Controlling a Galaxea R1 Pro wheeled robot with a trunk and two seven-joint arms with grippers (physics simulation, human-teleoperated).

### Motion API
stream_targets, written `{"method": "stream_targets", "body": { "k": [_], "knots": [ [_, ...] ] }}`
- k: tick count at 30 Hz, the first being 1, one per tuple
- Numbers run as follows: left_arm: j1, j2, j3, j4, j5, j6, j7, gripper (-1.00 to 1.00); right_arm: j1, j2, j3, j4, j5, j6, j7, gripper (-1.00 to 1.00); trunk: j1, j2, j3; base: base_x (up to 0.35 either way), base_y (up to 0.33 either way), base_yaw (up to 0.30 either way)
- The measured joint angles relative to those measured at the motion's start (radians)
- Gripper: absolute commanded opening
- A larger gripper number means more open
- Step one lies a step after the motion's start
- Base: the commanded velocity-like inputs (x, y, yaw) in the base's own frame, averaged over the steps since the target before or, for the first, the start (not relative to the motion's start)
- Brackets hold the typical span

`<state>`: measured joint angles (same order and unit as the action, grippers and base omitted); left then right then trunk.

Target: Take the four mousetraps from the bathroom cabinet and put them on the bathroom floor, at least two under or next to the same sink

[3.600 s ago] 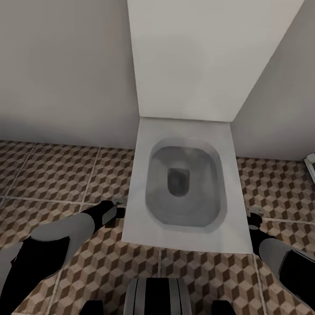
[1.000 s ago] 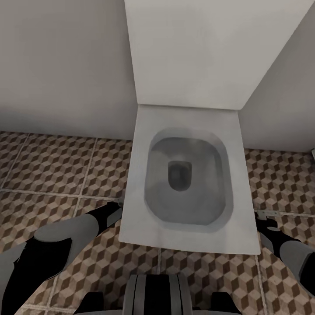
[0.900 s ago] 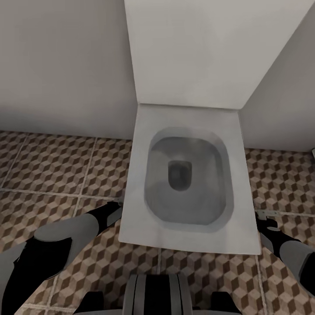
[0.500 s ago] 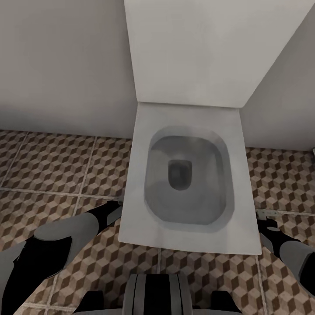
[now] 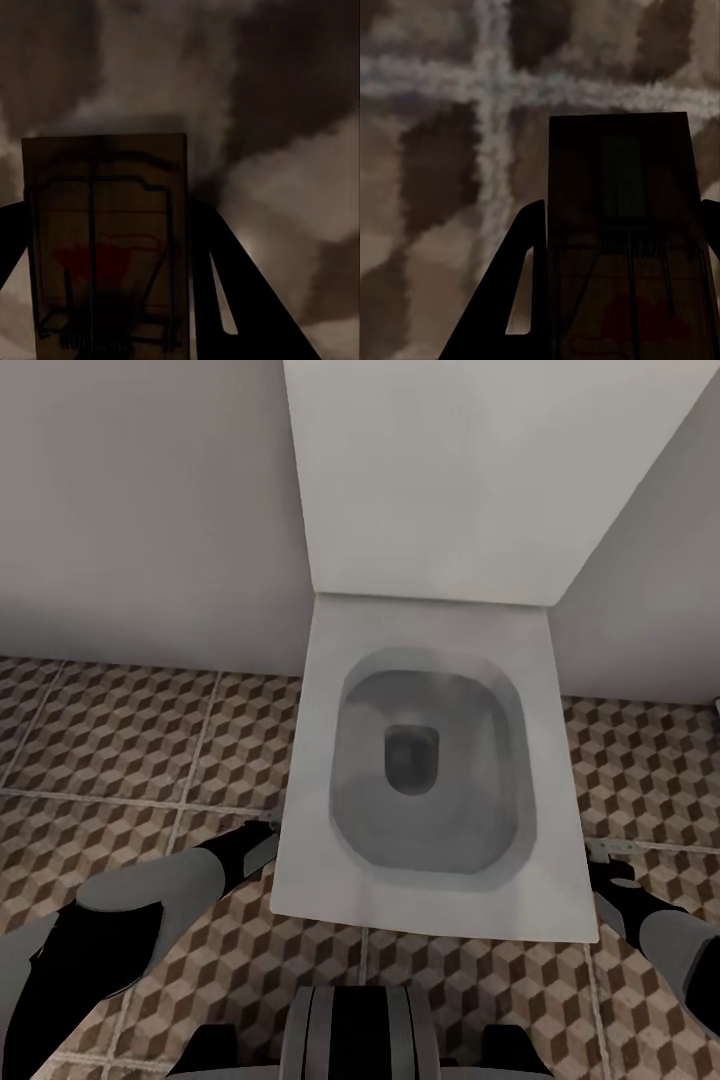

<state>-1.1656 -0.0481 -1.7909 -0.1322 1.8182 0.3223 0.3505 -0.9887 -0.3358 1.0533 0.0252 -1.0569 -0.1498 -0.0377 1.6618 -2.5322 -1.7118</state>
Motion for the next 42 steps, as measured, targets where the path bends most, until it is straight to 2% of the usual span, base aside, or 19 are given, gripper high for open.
{"method": "stream_targets", "body": {
  "k": [42],
  "knots": [
    [0.000, 0.000, -0.001, 0.000, 0.000, -0.001, 0.001, 1.00, 0.000, -0.001, 0.000, 0.000, 0.000, 0.000, 0.000, -1.00, 0.000, 0.000, 0.000, 0.000, 0.000, 0.000]
  ]
}}
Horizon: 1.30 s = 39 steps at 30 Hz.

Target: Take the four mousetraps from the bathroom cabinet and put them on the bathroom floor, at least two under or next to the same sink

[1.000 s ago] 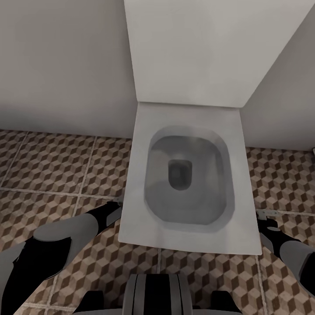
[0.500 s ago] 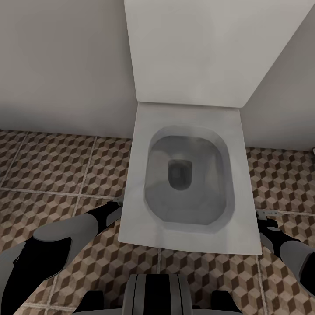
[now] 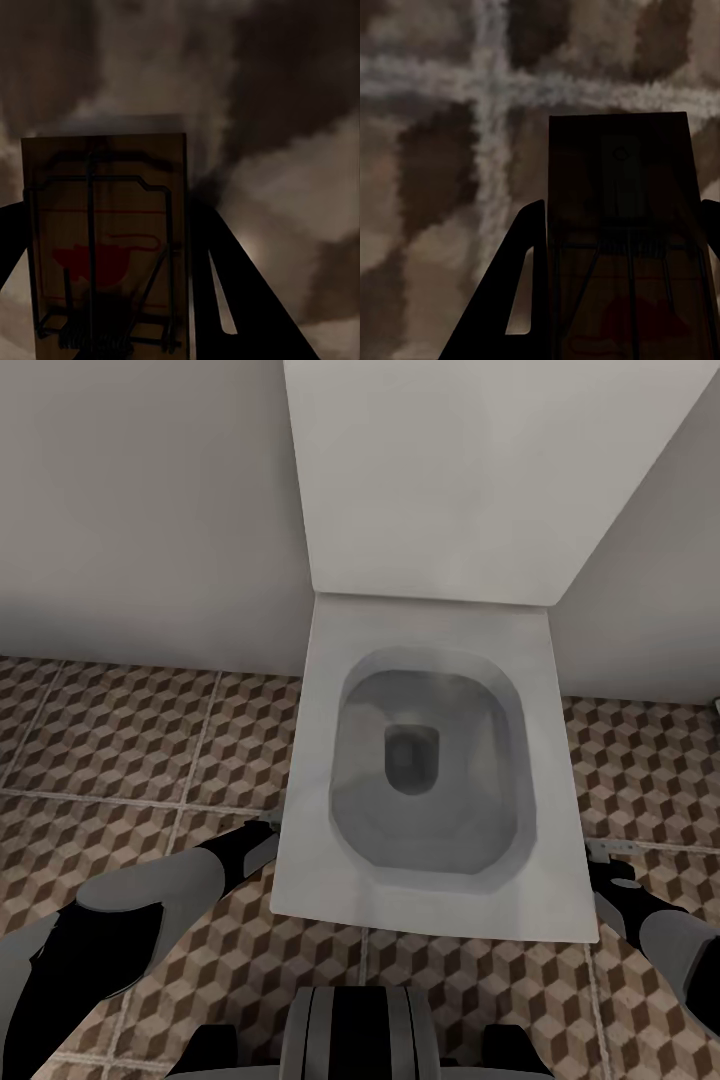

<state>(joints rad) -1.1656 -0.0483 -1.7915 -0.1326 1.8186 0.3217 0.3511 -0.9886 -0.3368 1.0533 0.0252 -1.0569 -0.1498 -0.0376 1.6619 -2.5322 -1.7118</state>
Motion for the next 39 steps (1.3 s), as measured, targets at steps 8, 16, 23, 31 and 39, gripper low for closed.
{"method": "stream_targets", "body": {
  "k": [8, 16, 23, 31, 39],
  "knots": [
    [0.000, 0.000, 0.001, 0.001, 0.001, 0.001, 0.000, 1.00, 0.000, -0.001, 0.000, 0.000, 0.000, 0.000, 0.000, -1.00, 0.000, 0.000, 0.000, 0.000, 0.000, 0.000],
    [0.000, 0.000, 0.001, 0.002, 0.001, 0.001, -0.001, 1.00, 0.000, -0.001, 0.000, 0.000, 0.000, 0.000, 0.000, -1.00, 0.000, 0.000, 0.000, 0.000, 0.000, 0.000],
    [0.000, 0.000, 0.003, 0.003, 0.002, 0.002, -0.001, 1.00, 0.000, -0.001, 0.000, 0.000, -0.001, 0.000, 0.000, -1.00, 0.000, 0.000, 0.000, 0.000, 0.000, 0.000],
    [0.000, 0.000, 0.001, 0.002, 0.001, 0.001, -0.001, 1.00, 0.001, -0.005, 0.000, 0.000, -0.004, 0.008, 0.013, -1.00, 0.000, 0.000, 0.000, 0.000, 0.000, 0.000],
    [0.000, 0.000, 0.001, 0.001, 0.001, 0.001, -0.001, 1.00, 0.001, -0.007, 0.000, 0.000, -0.004, 0.008, 0.031, -1.00, 0.000, 0.000, 0.000, 0.000, 0.000, 0.000]
  ]
}}
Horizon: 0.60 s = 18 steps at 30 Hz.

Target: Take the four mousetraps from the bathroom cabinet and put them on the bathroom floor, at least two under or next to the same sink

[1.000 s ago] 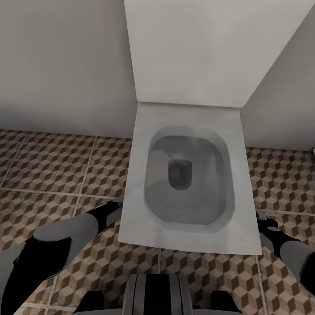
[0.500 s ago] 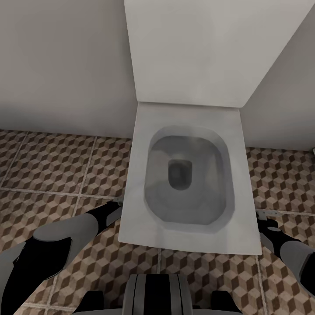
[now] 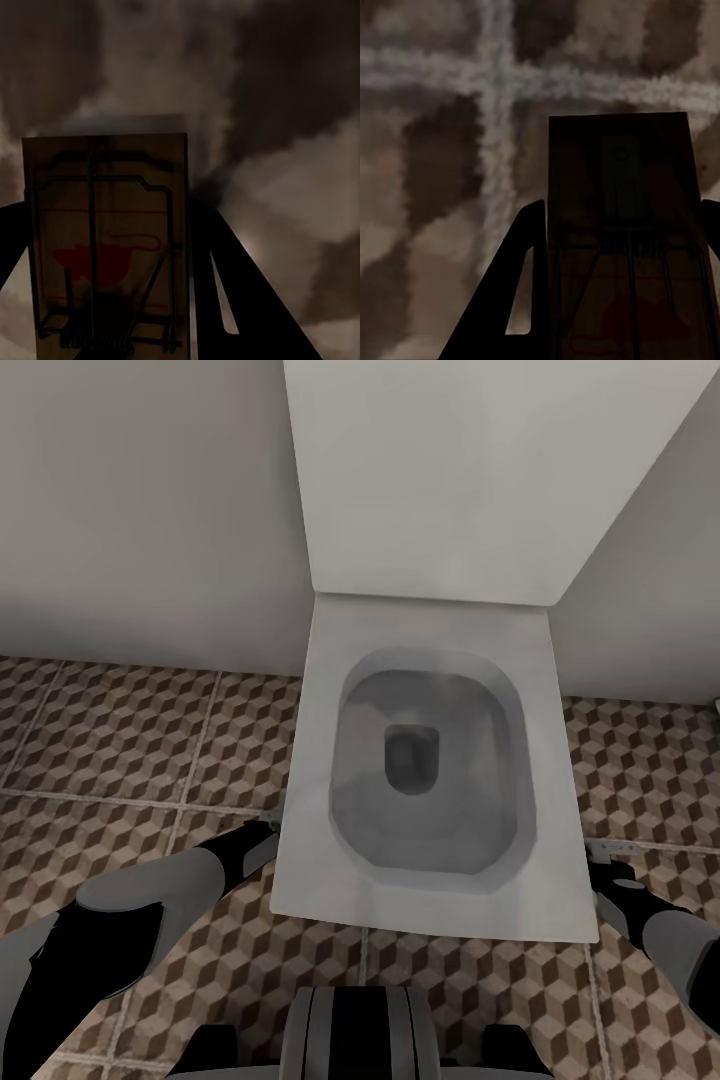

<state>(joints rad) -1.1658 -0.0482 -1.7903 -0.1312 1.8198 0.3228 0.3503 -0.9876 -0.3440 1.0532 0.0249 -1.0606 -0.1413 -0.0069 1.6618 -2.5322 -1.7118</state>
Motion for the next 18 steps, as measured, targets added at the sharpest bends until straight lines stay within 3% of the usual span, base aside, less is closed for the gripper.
{"method": "stream_targets", "body": {
  "k": [18],
  "knots": [
    [0.000, 0.000, 0.000, 0.000, 0.000, 0.000, 0.000, 1.00, -0.001, 0.004, 0.000, 0.002, 0.002, -0.005, -0.015, -1.00, 0.000, 0.000, 0.000, 0.000, 0.000, 0.000]
  ]
}}
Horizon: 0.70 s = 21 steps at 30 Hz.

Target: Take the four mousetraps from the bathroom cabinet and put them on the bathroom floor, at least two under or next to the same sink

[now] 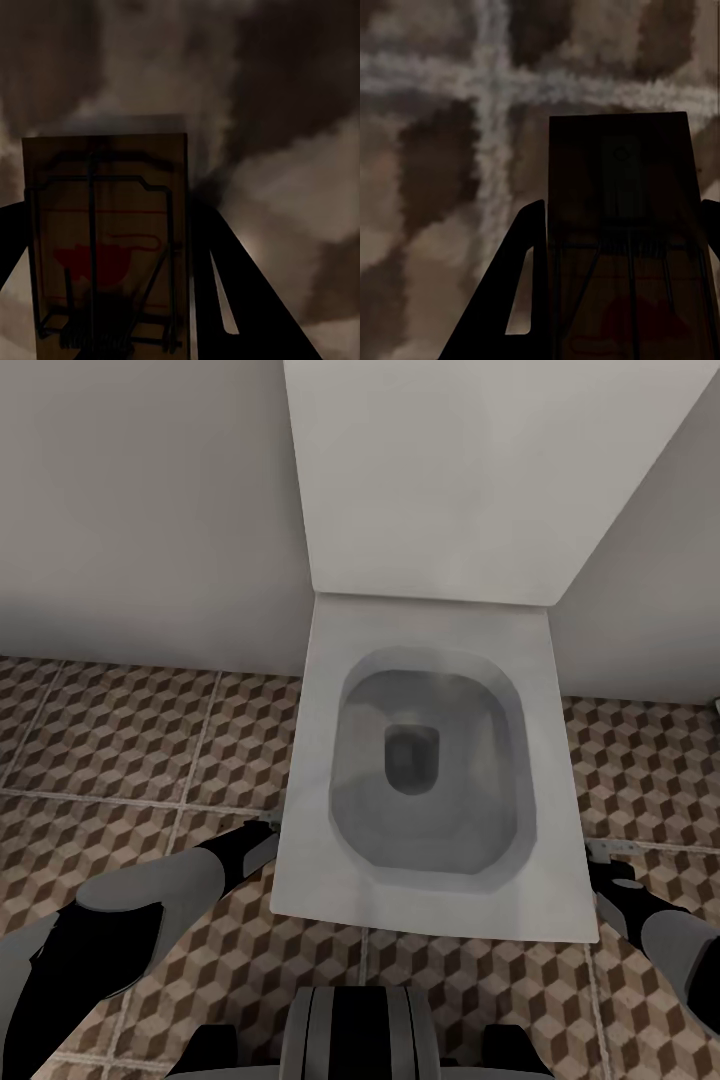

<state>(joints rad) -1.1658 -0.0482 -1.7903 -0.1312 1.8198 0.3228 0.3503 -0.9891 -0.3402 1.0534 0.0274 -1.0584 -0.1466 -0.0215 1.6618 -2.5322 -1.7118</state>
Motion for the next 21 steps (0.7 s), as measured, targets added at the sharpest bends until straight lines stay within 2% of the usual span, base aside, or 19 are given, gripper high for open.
{"method": "stream_targets", "body": {
  "k": [21],
  "knots": [
    [0.000, 0.000, 0.000, 0.000, 0.000, 0.000, 0.000, 1.00, 0.000, 0.000, 0.001, -0.005, 0.003, -0.003, 0.004, -1.00, 0.000, 0.000, 0.000, 0.000, 0.000, 0.000]
  ]
}}
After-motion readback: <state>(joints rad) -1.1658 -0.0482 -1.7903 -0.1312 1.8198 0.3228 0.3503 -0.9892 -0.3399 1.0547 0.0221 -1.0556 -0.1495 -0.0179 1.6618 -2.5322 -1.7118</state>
